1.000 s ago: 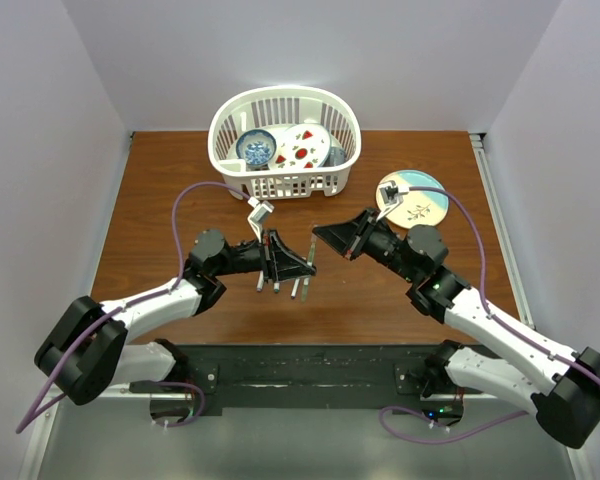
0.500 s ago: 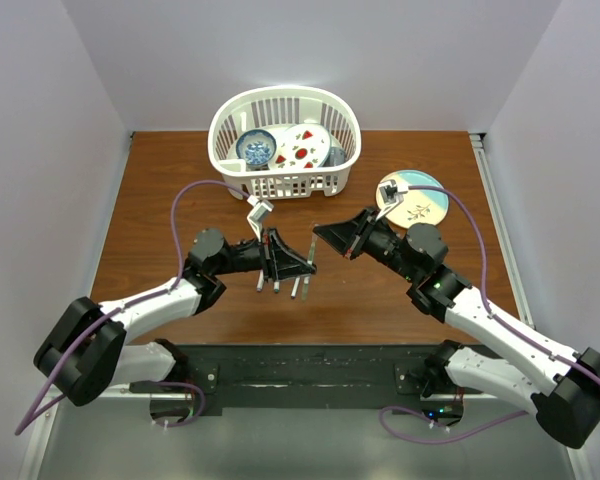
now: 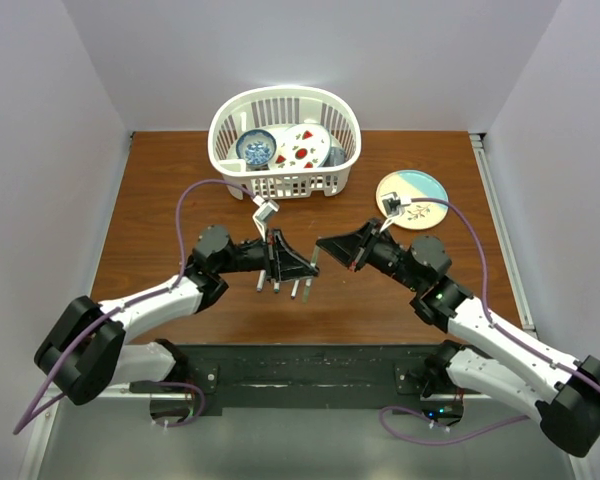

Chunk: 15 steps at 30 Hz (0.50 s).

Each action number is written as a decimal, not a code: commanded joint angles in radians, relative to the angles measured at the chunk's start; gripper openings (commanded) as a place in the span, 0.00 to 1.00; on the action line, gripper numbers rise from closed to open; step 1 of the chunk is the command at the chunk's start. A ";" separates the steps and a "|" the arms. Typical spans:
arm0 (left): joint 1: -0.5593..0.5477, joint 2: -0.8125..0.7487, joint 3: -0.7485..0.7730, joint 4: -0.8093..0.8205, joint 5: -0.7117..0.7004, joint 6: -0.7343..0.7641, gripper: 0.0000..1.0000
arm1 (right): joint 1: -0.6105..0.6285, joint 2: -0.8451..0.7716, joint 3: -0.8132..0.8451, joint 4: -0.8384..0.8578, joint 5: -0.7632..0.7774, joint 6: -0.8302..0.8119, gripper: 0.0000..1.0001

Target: Insert the pens into the pen caps

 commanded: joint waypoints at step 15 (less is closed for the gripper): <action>0.009 -0.085 0.112 -0.129 -0.043 0.181 0.00 | 0.013 -0.066 0.051 -0.144 0.003 0.017 0.46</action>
